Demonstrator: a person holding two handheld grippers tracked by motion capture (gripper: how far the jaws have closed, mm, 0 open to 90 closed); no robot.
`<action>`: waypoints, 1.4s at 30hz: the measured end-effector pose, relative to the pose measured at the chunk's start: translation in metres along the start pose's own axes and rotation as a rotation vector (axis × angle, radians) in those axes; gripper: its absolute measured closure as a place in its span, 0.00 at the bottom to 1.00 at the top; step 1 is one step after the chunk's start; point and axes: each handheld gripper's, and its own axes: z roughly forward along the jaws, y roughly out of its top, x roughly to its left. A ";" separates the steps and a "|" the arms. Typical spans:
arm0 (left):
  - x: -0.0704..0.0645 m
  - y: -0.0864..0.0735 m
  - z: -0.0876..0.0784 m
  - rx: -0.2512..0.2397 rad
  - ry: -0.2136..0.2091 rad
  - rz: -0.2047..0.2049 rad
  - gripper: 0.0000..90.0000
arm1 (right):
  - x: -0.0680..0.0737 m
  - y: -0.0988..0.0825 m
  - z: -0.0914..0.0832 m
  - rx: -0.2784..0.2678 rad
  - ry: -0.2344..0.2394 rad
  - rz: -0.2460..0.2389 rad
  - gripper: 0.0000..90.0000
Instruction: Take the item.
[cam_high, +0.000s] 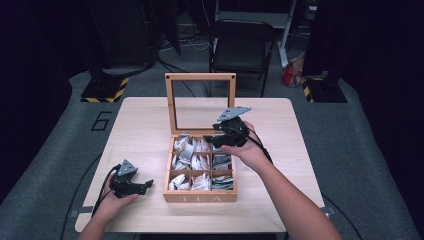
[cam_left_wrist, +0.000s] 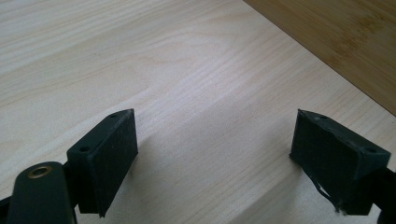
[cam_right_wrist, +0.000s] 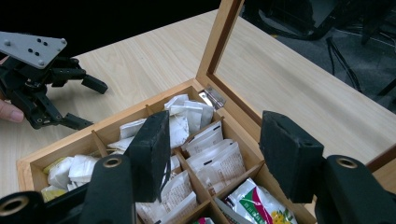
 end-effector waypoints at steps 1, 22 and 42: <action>0.000 0.000 0.000 -0.001 0.000 0.001 0.16 | 0.000 0.003 0.001 0.003 -0.001 -0.001 0.48; 0.000 0.000 0.000 0.000 0.001 0.000 0.16 | 0.003 0.005 0.037 0.041 0.042 -0.028 0.51; 0.000 0.000 0.000 0.000 0.001 -0.001 0.16 | 0.005 -0.011 0.067 0.071 0.052 -0.009 0.60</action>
